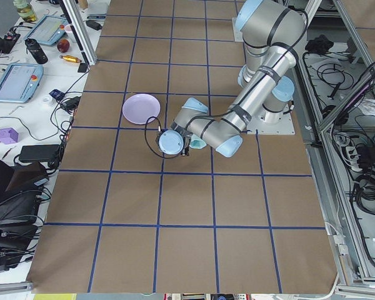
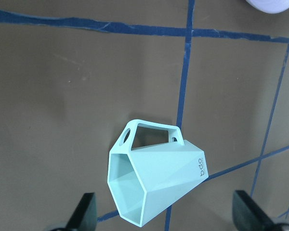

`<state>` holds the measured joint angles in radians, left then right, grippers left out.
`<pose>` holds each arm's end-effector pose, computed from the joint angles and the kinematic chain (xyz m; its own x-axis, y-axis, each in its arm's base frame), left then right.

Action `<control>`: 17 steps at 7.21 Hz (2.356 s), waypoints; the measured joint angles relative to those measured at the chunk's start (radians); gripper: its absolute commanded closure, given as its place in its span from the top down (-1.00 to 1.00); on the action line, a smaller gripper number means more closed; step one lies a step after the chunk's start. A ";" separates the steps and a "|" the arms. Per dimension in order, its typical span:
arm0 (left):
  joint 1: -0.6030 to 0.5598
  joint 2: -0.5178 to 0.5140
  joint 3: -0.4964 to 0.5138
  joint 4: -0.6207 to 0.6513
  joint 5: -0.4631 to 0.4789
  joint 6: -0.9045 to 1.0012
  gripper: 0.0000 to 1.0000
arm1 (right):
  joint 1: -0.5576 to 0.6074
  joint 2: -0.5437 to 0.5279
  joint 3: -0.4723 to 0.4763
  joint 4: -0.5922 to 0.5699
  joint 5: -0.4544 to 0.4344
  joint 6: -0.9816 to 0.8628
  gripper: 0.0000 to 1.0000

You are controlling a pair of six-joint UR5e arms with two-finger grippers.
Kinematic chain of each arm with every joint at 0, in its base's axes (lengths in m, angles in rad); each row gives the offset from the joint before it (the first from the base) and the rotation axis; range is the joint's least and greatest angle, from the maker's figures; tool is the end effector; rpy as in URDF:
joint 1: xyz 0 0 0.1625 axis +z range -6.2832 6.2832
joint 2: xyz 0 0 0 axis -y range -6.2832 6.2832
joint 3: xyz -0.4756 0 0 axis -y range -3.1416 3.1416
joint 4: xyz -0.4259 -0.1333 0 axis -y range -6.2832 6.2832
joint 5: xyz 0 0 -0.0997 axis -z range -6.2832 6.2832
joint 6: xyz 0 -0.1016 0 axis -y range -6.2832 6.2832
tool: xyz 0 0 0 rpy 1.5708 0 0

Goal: Flip cup and place on plate
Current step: 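Lower the left gripper onto the mug's open end and close it, then lift the mug with the left gripper, rotating it upright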

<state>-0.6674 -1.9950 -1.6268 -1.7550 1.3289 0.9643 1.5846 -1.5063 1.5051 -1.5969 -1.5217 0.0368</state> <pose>0.3667 -0.4897 0.2601 -0.7845 -0.0864 0.6141 0.0460 0.9794 0.1965 0.1460 -0.5570 0.5389 -0.9985 0.0217 -0.0500 0.0230 0.9994 -0.0255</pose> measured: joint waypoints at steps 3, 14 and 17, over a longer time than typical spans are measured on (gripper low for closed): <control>0.052 -0.071 -0.003 -0.113 -0.017 0.107 1.00 | 0.000 0.000 0.000 0.000 0.000 0.000 1.00; 0.059 -0.171 0.004 -0.292 -0.070 0.361 -1.00 | 0.000 0.000 0.000 0.000 0.000 0.000 1.00; 0.053 -0.149 0.045 -0.379 -0.071 0.371 -1.00 | 0.000 0.000 0.000 -0.001 0.000 0.000 1.00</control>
<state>-0.6142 -2.1439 -1.5818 -2.1340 1.2575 1.3357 1.5846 -1.5064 1.5053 -1.5976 -1.5217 0.0368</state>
